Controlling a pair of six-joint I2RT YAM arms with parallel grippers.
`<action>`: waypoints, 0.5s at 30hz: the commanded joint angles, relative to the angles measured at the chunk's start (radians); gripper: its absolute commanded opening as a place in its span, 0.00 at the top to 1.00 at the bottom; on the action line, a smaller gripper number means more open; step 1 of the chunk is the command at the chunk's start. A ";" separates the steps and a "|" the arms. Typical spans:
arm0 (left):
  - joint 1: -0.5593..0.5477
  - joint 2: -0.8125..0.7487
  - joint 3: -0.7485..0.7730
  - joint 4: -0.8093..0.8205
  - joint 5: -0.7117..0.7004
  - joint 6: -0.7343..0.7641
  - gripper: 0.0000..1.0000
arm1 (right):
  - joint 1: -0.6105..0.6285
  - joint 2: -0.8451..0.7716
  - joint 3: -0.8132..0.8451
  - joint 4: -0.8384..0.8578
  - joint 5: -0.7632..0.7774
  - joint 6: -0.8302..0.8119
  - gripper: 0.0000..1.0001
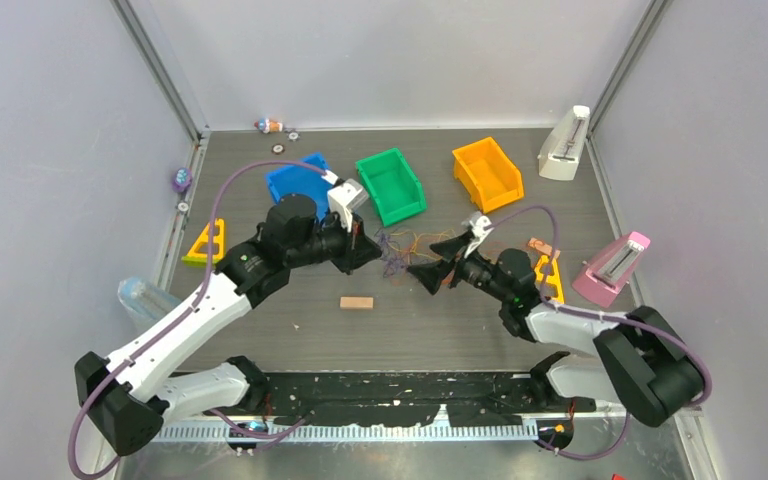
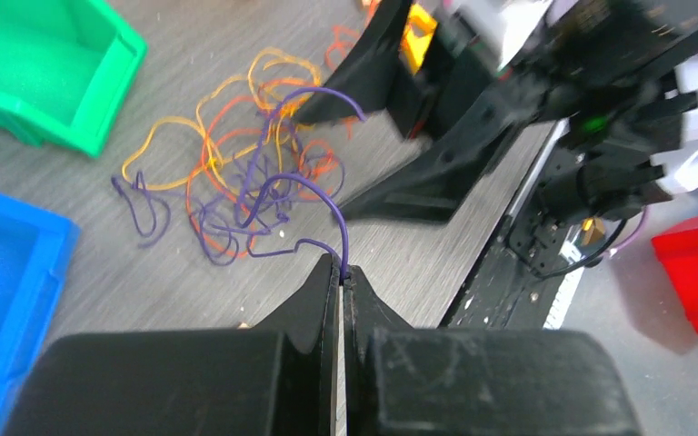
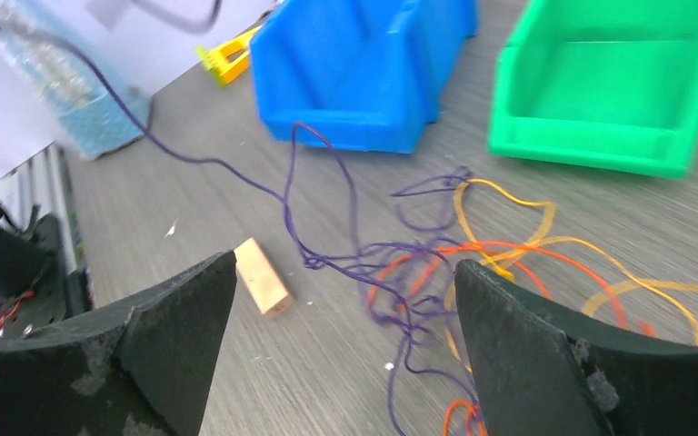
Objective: Untangle the cables
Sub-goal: Untie the cable.
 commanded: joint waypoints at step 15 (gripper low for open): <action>0.284 -0.175 0.344 -0.218 -0.250 -0.096 1.00 | -0.015 0.169 0.249 -0.414 0.386 0.043 0.81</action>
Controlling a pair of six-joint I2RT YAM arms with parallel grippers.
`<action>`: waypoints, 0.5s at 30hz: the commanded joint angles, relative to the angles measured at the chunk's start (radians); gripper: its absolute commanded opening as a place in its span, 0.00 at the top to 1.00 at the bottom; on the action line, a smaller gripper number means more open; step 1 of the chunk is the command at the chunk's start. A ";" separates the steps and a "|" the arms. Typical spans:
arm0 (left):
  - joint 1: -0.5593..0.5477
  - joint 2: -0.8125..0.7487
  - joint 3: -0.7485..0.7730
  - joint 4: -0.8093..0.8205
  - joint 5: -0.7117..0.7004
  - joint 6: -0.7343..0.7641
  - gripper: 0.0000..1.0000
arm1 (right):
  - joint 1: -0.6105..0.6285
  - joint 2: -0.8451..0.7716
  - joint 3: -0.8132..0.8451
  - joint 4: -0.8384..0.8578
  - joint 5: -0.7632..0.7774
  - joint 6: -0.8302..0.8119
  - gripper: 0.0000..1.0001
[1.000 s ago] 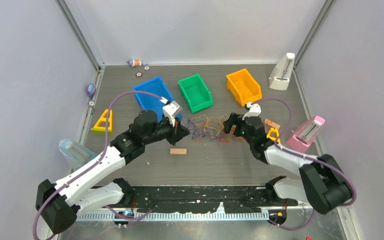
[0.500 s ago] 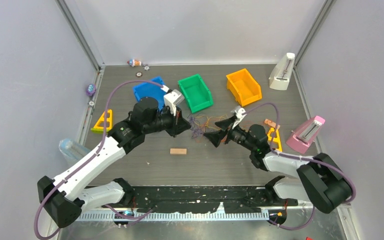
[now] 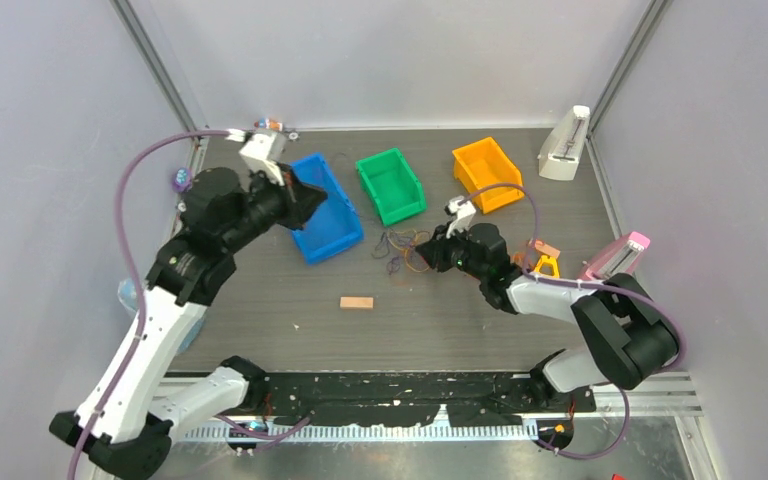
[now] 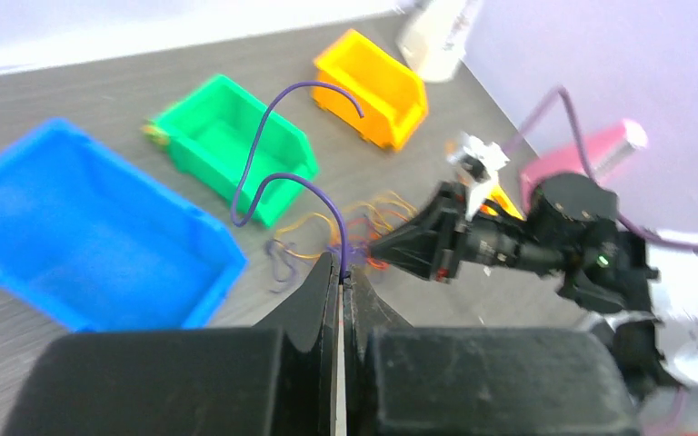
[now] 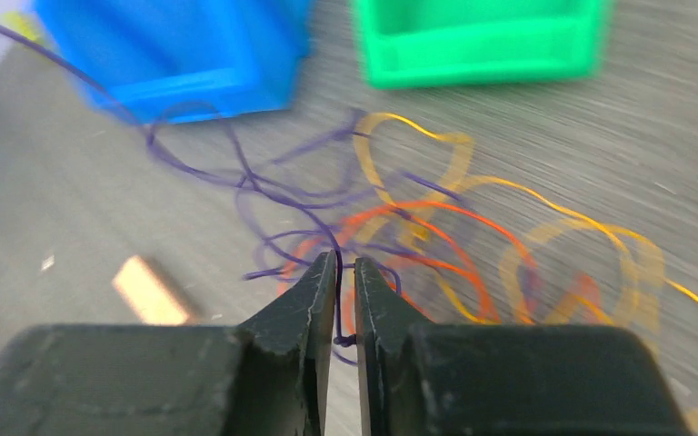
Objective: Untangle the cables
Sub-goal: Untie the cable.
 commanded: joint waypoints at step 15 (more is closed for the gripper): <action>0.126 -0.231 0.033 -0.011 -0.268 0.014 1.00 | -0.194 -0.139 -0.114 0.073 0.004 0.118 0.07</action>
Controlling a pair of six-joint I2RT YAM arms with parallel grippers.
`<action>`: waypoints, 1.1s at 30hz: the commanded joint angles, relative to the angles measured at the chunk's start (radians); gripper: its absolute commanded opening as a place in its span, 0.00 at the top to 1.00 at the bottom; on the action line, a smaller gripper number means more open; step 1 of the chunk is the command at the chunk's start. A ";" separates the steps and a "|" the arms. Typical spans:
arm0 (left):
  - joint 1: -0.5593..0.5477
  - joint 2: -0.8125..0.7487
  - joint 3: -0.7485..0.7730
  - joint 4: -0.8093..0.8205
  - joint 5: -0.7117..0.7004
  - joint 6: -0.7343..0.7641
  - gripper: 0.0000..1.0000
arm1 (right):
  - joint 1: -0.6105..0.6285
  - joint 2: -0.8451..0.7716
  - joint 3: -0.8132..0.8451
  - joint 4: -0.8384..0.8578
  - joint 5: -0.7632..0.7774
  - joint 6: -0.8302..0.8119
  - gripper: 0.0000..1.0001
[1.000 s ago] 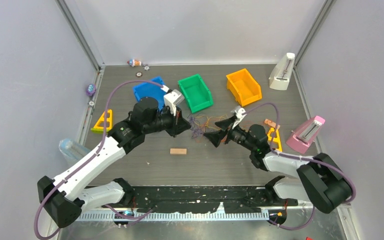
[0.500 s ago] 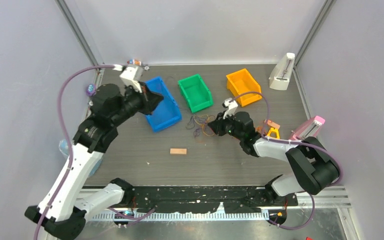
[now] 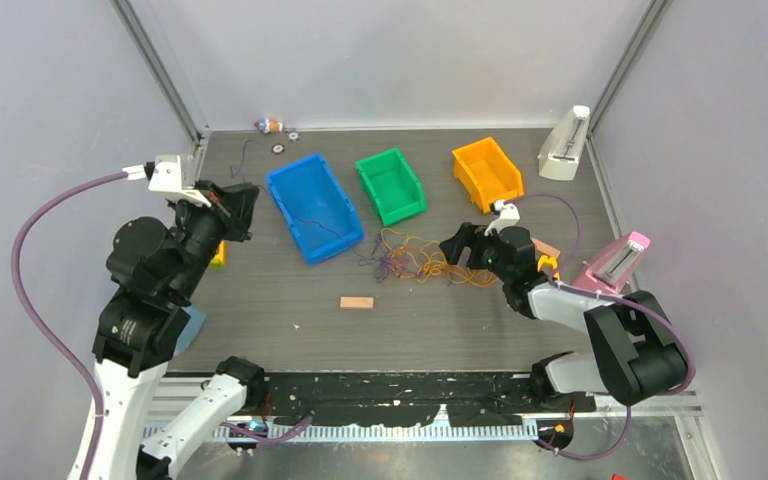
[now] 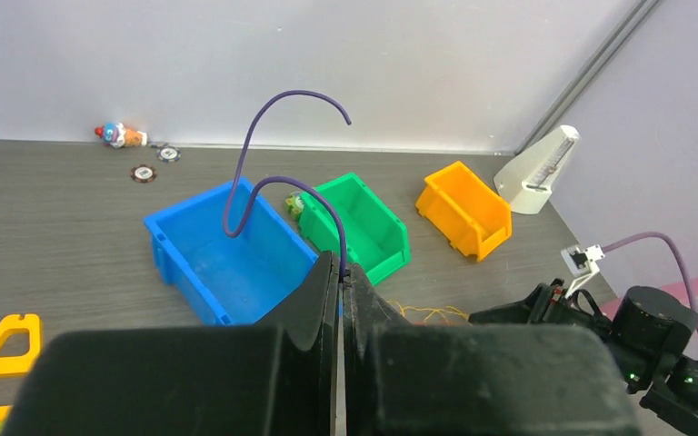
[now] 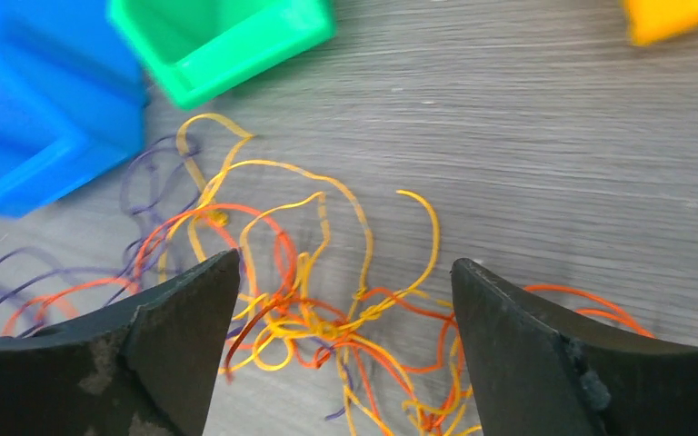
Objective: Untangle the cables
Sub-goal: Untie the cable.
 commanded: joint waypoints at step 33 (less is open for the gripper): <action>0.006 0.159 0.350 -0.048 -0.370 0.159 1.00 | -0.045 0.061 0.080 -0.083 0.014 0.038 0.90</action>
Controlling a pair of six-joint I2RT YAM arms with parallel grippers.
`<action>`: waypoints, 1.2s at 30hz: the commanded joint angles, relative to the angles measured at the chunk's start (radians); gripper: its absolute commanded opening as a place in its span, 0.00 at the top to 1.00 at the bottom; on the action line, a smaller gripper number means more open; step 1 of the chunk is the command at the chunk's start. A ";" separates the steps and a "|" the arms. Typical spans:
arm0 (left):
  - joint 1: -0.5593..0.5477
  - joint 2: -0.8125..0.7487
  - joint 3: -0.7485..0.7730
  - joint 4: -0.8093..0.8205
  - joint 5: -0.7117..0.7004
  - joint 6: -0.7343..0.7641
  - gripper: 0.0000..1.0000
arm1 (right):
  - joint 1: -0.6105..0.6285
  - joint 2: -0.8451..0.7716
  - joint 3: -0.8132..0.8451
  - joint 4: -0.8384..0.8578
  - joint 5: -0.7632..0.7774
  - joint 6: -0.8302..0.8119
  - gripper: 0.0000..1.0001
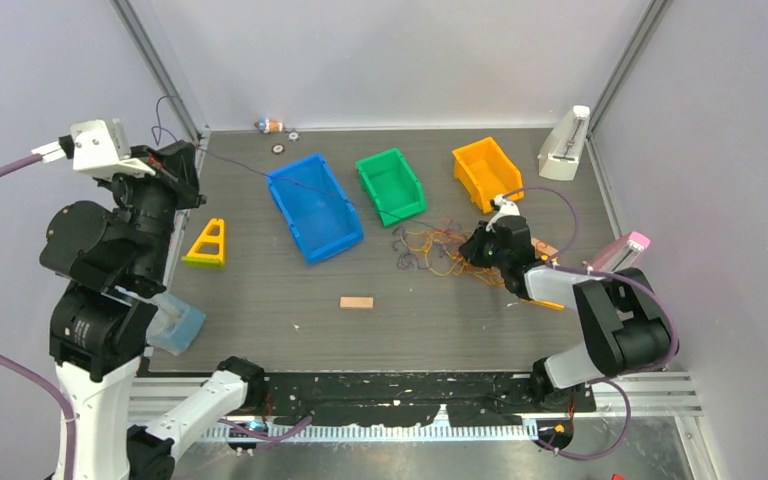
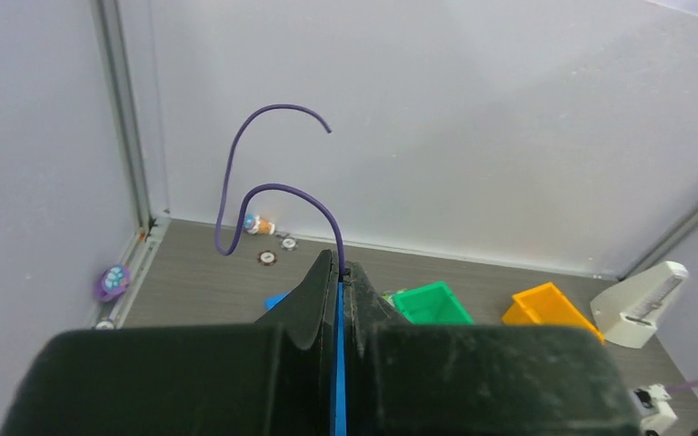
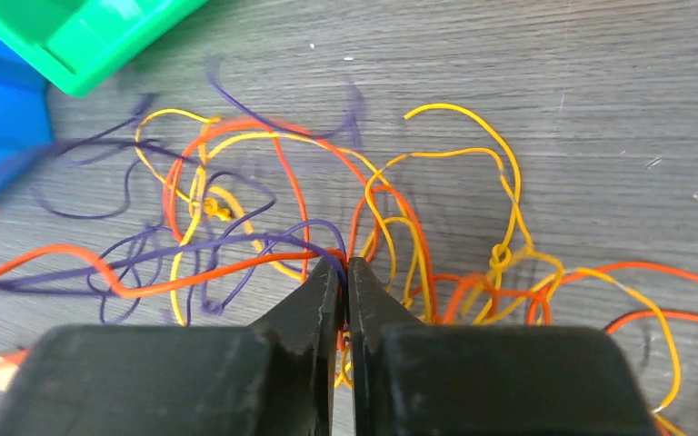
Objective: Untangle the cables
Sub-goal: Untie the cable.
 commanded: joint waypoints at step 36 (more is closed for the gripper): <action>0.010 0.068 -0.493 -0.115 0.277 -0.008 1.00 | 0.091 -0.332 -0.179 0.399 -0.161 -0.041 0.94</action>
